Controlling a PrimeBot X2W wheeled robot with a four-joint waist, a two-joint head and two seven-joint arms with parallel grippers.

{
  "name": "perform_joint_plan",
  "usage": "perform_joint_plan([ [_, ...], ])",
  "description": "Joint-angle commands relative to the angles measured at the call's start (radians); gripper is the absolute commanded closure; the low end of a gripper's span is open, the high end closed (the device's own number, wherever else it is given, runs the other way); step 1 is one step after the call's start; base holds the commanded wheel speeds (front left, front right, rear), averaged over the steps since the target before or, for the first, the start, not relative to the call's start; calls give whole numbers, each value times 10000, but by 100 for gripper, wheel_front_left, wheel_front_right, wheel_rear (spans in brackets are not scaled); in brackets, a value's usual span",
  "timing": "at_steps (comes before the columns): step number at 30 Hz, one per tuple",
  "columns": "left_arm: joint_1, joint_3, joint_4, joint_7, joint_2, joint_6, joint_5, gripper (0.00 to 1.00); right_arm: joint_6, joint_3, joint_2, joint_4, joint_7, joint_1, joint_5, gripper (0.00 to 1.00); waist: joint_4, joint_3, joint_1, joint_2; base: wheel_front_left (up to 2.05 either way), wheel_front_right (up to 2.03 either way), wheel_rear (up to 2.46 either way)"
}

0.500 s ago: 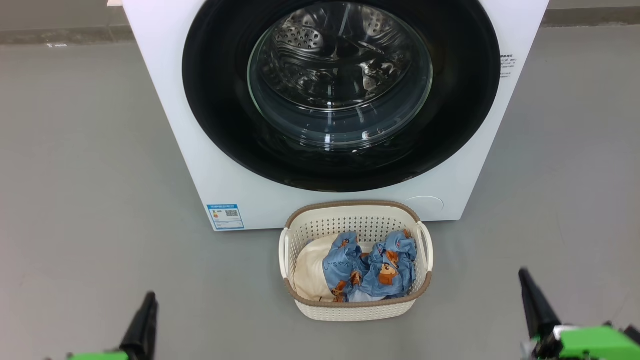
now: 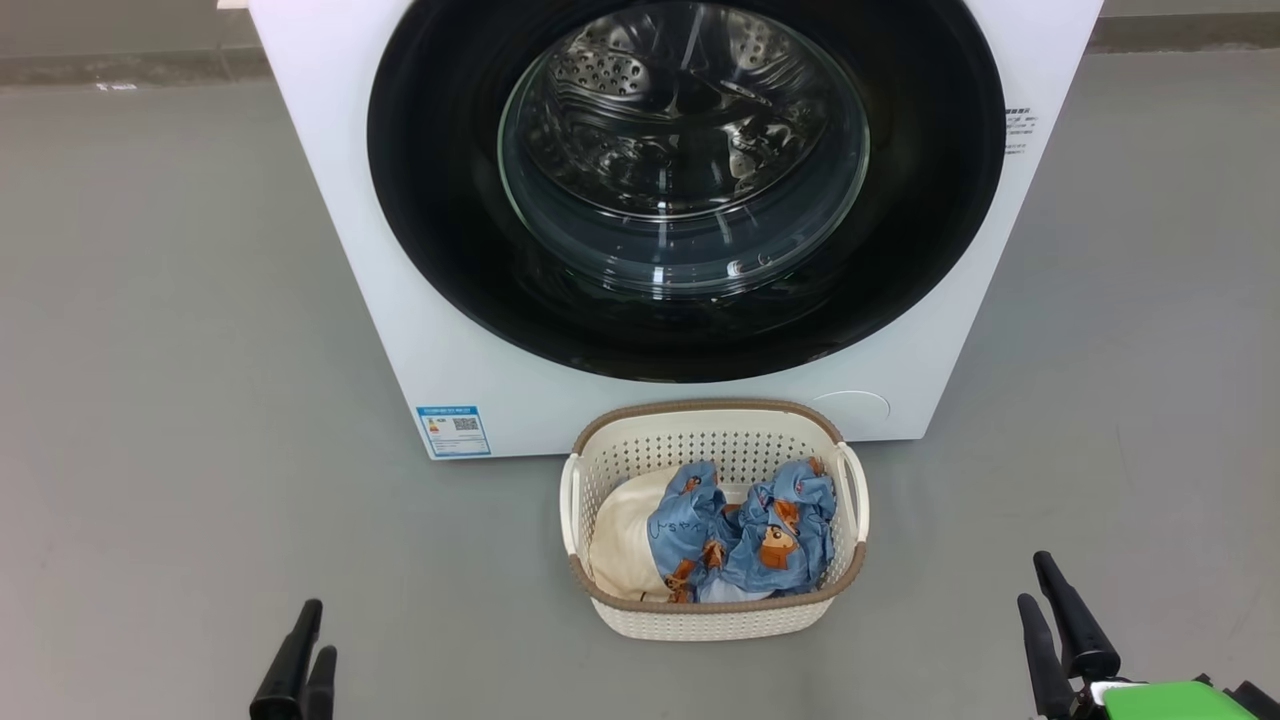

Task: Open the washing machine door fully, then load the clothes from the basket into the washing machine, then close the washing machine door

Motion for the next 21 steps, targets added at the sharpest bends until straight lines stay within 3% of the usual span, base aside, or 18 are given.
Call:
perform_joint_plan([
  [1, -237, 27, -346, -93, 181, -13, 152, 0, 2, 82, -104, -295, -99, -203, -135, 0, 4, 3, -1, 0, 0, 0, 0],
  [21, -192, -146, -843, -640, 313, -19, 2225, 0, 4, 439, -350, -407, -692, -282, -2203, 0, 109, 46, -2, 0, 0, 0, 0],
])
